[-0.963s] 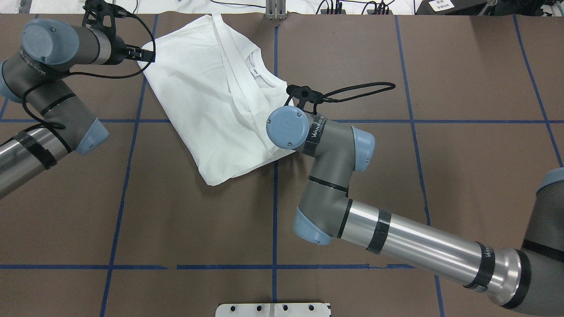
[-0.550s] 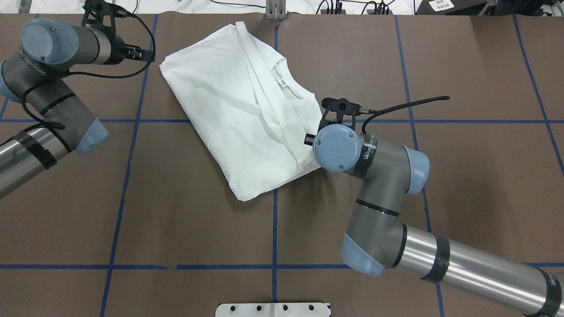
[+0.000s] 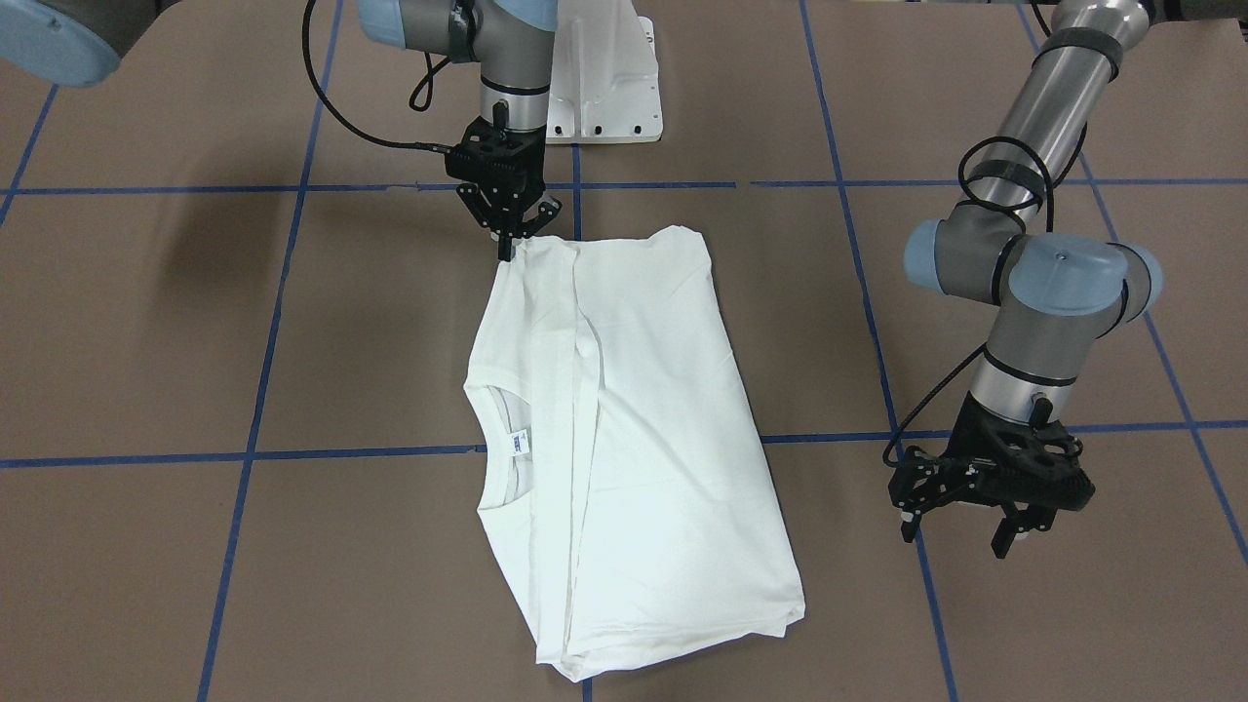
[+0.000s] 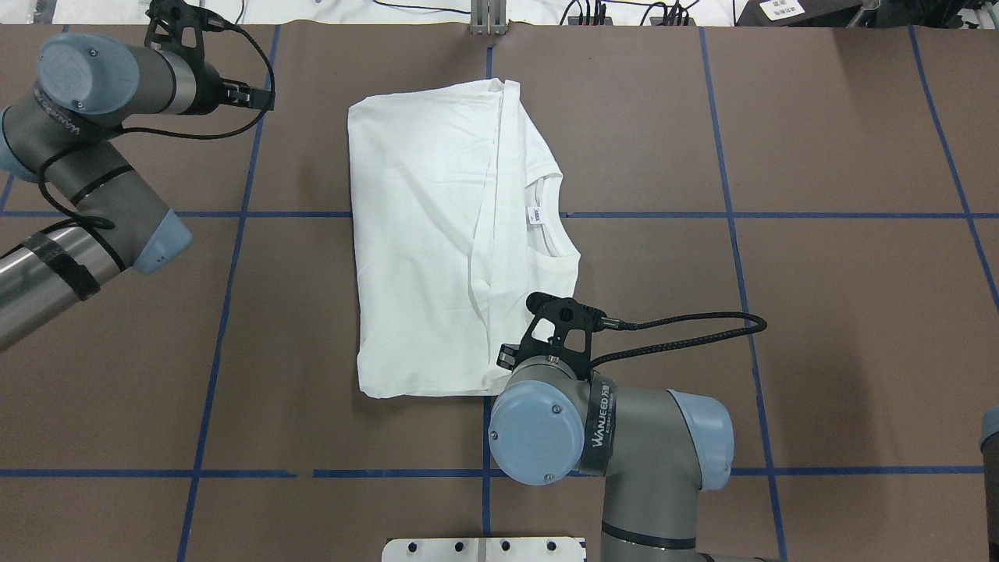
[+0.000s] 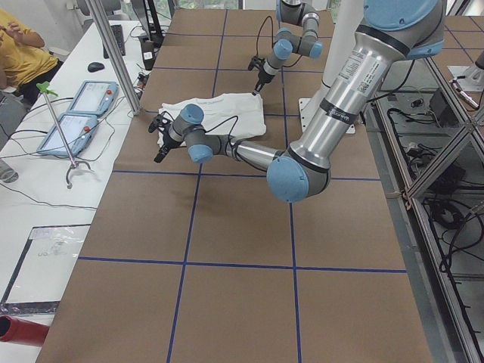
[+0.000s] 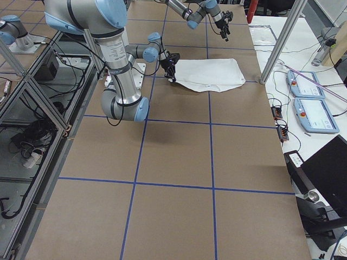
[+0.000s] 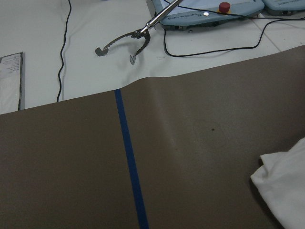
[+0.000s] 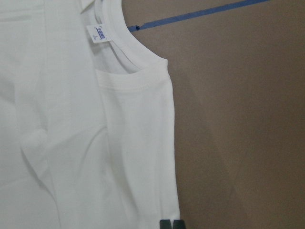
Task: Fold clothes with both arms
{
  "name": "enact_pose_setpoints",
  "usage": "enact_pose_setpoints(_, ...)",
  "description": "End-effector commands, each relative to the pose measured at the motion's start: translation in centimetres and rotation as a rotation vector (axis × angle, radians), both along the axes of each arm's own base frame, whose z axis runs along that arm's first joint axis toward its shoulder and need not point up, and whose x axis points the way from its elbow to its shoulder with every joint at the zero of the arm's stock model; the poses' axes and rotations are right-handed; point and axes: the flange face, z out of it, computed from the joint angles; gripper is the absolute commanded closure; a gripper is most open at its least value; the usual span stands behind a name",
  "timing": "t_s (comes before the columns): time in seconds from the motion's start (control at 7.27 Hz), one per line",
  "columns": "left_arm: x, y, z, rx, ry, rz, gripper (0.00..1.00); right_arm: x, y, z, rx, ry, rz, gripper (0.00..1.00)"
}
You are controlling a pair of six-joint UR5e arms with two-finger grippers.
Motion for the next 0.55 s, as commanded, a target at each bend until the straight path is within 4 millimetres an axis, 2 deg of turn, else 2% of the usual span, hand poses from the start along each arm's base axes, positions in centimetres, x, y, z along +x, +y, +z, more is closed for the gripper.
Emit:
enact_pose_setpoints(0.0, 0.1, 0.0, -0.1, 0.001, 0.002, 0.002, 0.0, 0.6, 0.1, -0.7, 0.034, 0.007, -0.035, 0.0)
enact_pose_setpoints(0.14, 0.0, 0.0, -0.2, 0.002, 0.003, 0.002, 0.0, 2.6, -2.2, -2.0, 0.078, 0.015, -0.064, 0.0)
enact_pose_setpoints(0.28, 0.1, 0.1, -0.3, 0.001, 0.007, 0.01, 0.0, 4.4, -5.6, -3.0, 0.077, 0.013, -0.082, 0.0)
enact_pose_setpoints(0.41, 0.2, 0.2, -0.5, 0.0, 0.013, 0.019, 0.0, 4.6, -8.9, -5.0, 0.069, 0.008, -0.083, 0.0)
